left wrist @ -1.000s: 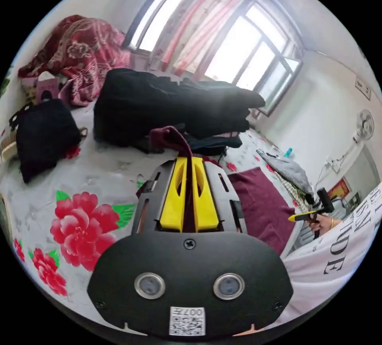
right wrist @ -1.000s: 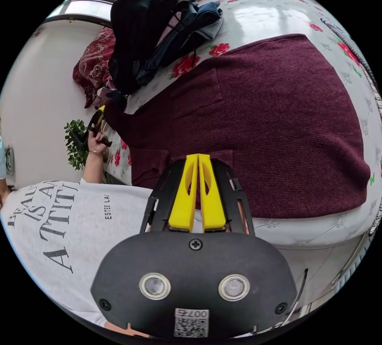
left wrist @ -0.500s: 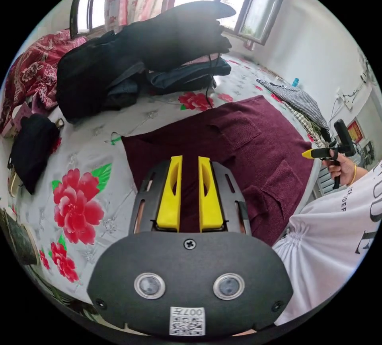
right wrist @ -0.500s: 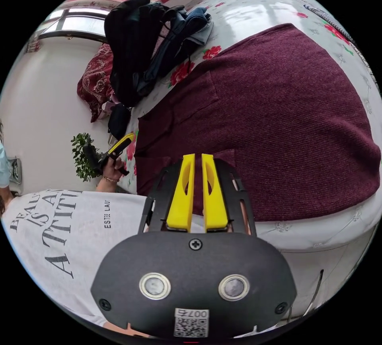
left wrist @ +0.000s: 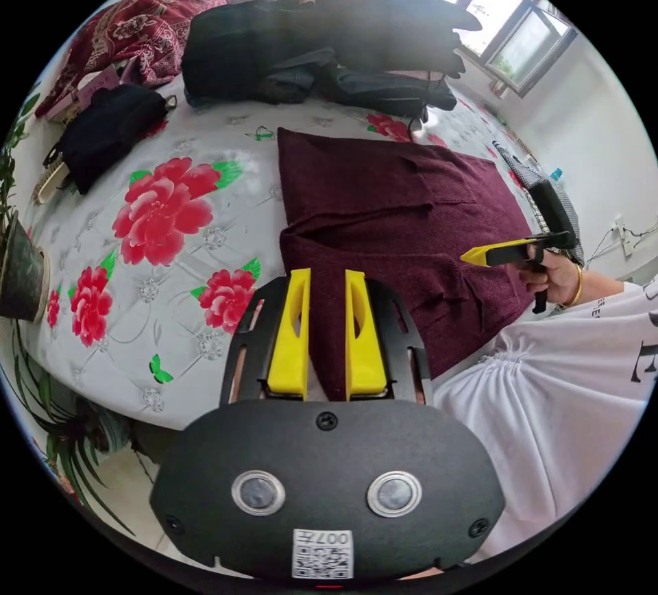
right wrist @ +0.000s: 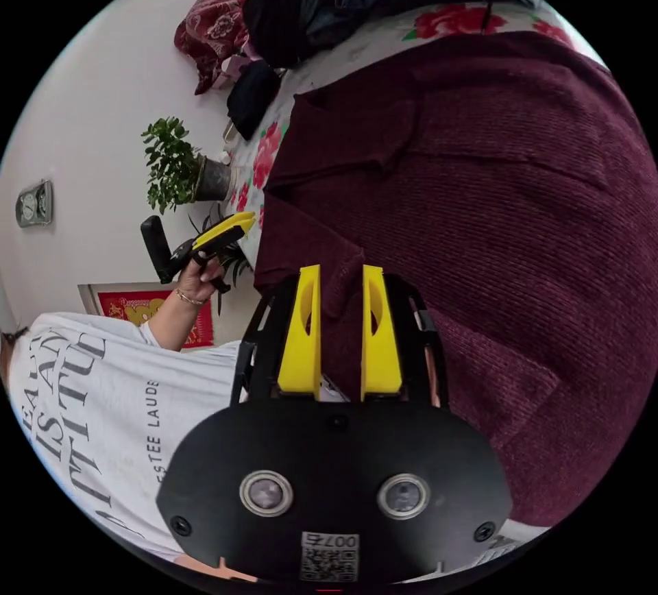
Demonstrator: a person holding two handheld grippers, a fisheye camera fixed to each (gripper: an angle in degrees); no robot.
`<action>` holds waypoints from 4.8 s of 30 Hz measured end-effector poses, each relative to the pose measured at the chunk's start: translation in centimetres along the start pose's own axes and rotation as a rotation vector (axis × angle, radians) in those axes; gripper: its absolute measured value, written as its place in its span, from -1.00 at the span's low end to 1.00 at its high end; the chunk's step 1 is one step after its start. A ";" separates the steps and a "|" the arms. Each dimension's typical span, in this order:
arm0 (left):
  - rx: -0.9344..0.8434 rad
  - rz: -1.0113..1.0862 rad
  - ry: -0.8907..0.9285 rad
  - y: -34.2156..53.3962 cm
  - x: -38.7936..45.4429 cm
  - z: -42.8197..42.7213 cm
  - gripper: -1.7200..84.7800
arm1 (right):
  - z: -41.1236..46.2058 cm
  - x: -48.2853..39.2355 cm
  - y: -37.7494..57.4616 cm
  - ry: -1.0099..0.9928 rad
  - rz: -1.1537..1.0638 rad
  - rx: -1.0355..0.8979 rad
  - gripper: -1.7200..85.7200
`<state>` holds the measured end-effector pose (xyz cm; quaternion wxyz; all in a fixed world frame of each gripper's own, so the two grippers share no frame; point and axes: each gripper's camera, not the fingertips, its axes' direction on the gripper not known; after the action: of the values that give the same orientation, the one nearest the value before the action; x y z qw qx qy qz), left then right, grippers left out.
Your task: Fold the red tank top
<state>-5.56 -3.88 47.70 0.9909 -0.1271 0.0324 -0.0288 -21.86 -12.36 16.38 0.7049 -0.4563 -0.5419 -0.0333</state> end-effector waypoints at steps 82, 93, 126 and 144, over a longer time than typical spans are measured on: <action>-0.211 1.075 0.032 -4.4 42.6 14.2 -0.85 | -12.2 11.6 -8.3 0.058 0.130 0.262 -0.84; 0.132 0.396 0.680 -5.8 23.1 6.7 -0.87 | -12.2 1.2 -13.6 0.048 -0.032 0.267 -0.94; 0.067 -0.429 0.235 7.4 -10.5 7.0 -0.75 | 12.8 -5.1 -3.1 -0.229 -0.073 -0.268 -0.75; 0.170 -0.692 0.916 8.8 -8.7 0.1 -0.84 | -0.2 -3.8 -5.1 -0.767 0.036 -0.247 -0.85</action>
<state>-13.80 5.21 46.10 0.8156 -0.0246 0.4119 -0.4057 -26.03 -17.21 16.47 0.3918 -0.5263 -0.7496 0.0871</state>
